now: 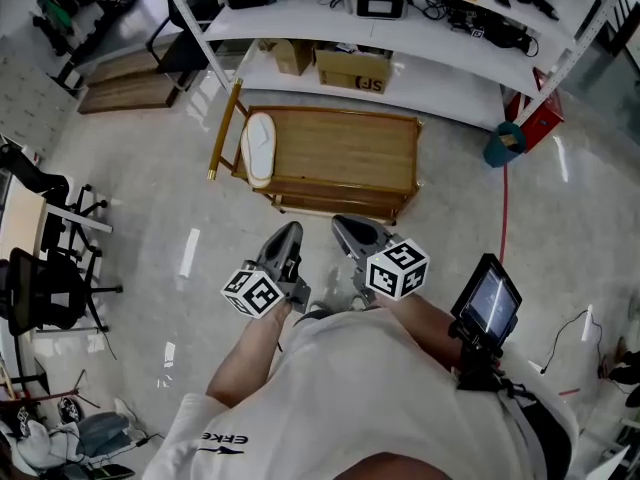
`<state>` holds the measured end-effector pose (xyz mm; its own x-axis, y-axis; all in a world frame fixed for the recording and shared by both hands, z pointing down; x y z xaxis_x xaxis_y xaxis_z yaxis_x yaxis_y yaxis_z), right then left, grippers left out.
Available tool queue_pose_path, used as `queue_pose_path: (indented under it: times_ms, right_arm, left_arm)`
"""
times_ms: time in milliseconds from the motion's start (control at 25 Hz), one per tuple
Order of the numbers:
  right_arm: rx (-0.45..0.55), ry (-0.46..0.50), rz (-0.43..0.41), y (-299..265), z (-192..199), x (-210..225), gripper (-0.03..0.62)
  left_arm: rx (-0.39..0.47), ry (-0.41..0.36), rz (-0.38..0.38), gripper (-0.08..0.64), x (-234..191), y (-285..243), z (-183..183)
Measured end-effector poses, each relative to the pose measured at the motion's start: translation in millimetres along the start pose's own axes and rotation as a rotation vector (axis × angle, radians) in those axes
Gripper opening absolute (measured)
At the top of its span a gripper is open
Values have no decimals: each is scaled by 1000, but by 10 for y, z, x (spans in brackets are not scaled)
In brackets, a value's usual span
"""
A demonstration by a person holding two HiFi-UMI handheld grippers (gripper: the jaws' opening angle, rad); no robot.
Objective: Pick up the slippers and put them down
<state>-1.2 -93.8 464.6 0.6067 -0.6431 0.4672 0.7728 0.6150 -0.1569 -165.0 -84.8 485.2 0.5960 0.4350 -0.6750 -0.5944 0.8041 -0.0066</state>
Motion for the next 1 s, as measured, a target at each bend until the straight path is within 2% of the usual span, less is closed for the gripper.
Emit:
queue_pose_path:
  times_ms: [640, 1000]
  right_arm:
    - [6, -9, 75, 34, 98, -302, 5]
    - [-7, 5, 89, -42, 121, -381, 5]
  left_arm:
    - [-23, -3, 58, 3, -22, 216, -119]
    - [-32, 5, 73, 3, -98, 293, -137]
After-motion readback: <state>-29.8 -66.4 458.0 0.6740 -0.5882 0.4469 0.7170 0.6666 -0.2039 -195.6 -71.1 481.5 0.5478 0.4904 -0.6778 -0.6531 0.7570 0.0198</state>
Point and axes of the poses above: the fingertips, and each gripper's own axes: y backward along the fingers, x to its right, z out of its underside, the point moved 6 cm from there along y, backward along the fingers, and after that the axes turned 2 degrees about -z, right-handed, at the moved point
